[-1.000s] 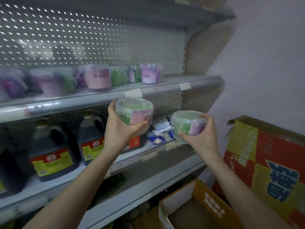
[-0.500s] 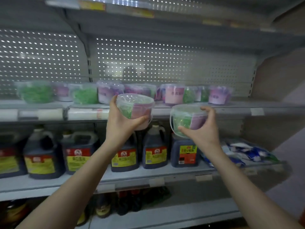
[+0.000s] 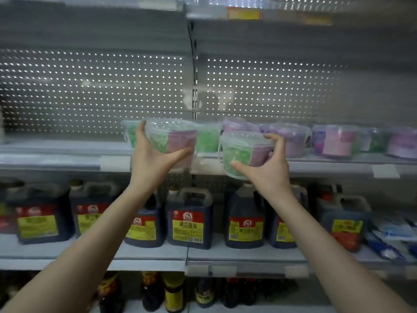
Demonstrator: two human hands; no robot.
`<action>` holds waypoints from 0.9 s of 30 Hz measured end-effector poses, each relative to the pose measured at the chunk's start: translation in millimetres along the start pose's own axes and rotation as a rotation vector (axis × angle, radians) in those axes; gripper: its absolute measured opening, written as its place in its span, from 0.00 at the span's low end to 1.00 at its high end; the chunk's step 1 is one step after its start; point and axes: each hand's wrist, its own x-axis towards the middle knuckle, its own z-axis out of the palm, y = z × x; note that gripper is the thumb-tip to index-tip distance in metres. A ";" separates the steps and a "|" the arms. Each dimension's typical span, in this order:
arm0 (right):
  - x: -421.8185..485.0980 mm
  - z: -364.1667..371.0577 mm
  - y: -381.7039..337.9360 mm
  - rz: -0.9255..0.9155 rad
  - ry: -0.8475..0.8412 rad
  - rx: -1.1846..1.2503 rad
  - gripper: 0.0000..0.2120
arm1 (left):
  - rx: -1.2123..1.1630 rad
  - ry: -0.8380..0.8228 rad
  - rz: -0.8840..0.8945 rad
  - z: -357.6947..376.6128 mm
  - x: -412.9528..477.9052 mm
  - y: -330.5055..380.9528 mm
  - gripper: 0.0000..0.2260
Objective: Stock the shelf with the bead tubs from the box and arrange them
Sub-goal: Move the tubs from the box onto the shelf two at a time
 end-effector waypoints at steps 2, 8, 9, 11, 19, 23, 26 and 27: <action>4.0 32.4 -14.5 -0.006 -0.027 0.008 0.37 | 0.001 0.024 -0.002 -24.4 19.3 -14.5 0.51; 25.6 118.6 -43.2 -0.006 -0.066 0.053 0.39 | 0.042 0.050 0.007 -68.8 71.3 -58.5 0.51; 30.4 131.1 -45.7 -0.004 -0.066 0.053 0.38 | 0.052 0.049 0.005 -72.4 78.8 -64.8 0.51; 38.4 154.5 -50.0 0.001 -0.063 0.058 0.38 | 0.068 0.042 0.006 -75.5 90.5 -75.2 0.50; 60.3 210.4 -45.5 0.012 -0.075 -0.055 0.38 | 0.203 0.020 -0.078 -73.2 122.9 -105.2 0.49; 64.0 219.2 -40.4 -0.039 -0.134 -0.258 0.36 | 0.417 -0.023 -0.107 -75.6 131.8 -114.7 0.49; 66.7 221.3 -39.8 -0.078 -0.158 -0.415 0.33 | 0.490 -0.073 -0.145 -79.3 136.7 -118.5 0.47; 67.9 220.6 -41.1 -0.090 -0.157 -0.481 0.33 | 0.498 -0.086 -0.161 -80.6 138.3 -119.5 0.48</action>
